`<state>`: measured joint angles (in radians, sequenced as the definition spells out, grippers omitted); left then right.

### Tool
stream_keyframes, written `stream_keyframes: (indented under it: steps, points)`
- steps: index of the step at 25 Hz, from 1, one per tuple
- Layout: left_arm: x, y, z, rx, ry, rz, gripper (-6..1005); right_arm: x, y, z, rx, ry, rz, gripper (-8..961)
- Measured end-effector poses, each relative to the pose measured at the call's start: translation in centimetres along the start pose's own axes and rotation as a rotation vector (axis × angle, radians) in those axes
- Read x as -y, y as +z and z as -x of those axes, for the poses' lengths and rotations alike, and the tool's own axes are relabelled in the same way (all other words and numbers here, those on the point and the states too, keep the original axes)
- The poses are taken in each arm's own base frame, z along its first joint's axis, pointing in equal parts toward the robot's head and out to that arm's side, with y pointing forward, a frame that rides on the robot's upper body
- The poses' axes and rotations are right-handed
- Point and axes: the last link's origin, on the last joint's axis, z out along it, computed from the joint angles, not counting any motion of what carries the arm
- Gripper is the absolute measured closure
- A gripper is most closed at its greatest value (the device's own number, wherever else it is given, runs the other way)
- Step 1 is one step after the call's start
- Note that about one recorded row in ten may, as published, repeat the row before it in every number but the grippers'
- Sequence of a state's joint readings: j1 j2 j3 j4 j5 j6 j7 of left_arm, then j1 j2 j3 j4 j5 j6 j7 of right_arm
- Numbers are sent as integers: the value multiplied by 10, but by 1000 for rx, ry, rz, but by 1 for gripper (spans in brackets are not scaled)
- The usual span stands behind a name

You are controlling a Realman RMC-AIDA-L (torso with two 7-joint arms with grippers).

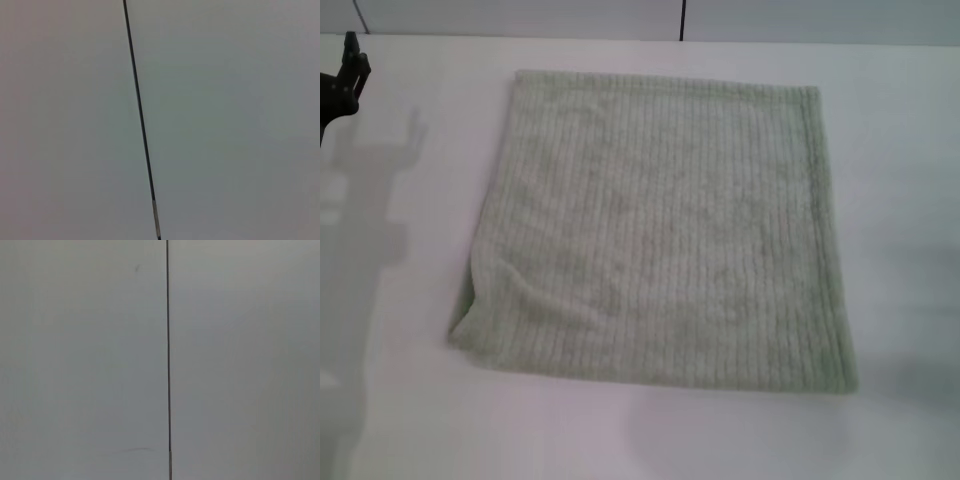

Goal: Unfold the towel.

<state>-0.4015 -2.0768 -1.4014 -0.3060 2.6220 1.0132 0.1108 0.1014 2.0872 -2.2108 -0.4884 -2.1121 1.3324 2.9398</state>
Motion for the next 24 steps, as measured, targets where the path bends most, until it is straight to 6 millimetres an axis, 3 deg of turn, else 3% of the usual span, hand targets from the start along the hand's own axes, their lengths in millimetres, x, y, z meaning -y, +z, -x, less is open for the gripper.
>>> stream_keyframes:
  steps: [5, 24]
  points:
    - [1, -1, 2, 10, -11, 0, 197, 2, -2, -3, -11, -8, 3, 147]
    - [-3, -10, 6, 12, 1, 30, 197, 6, -5, -4, -15, -13, -5, 147]
